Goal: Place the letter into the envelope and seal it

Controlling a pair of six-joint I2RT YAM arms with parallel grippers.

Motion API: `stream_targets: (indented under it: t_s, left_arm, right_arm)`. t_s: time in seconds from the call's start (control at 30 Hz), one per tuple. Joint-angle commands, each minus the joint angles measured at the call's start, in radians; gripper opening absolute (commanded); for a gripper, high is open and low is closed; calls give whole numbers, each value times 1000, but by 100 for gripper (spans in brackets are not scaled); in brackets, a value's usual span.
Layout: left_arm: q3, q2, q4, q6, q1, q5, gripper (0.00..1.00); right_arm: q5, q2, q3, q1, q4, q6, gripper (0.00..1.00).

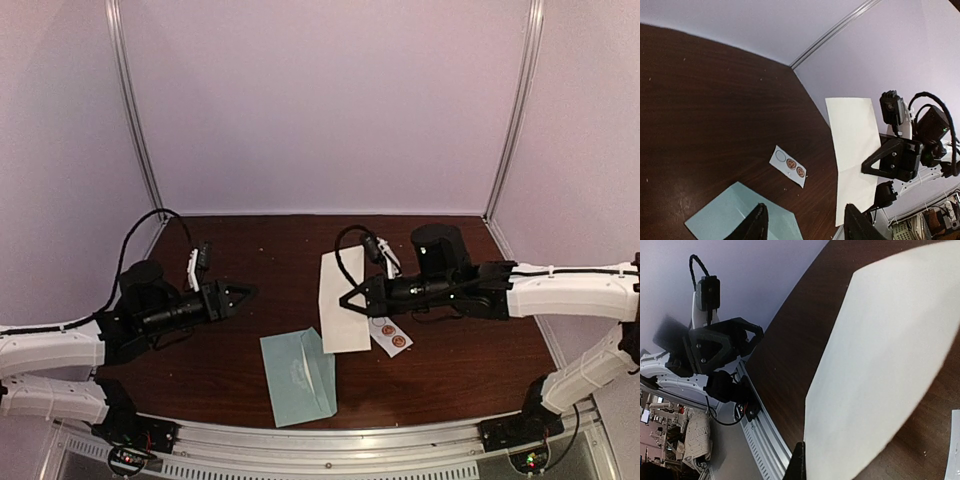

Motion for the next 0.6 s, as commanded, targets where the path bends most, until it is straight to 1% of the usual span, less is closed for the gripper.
stream_targets:
  t_s: [0.0,0.1,0.2,0.37,0.47,0.57]
  left_arm:
    - [-61,-47,-144,-204,-49,-97,52]
    - [-60,-41,-229,-226,-76,-95,51]
    - [-73,-16,-248,-248,-93,-70,50]
    - [-88,53,-236,-277,-131,-34,49]
    - [-112,89,-185,-296,-138,3,49]
    - [-144,122,-136,-321,-143,24,49]
  right_arm:
    - [-50,21,-41,80,-133,65,0]
    - [-72,24,-71,114,-88,103,0]
    - [-113,50,-90,138,-29,131,0]
    - [-109,130,-59,158,-12,141,0]
    - [-137,173,-62,158,43,180,0]
    - [-130,231,-53,158,33,184,0]
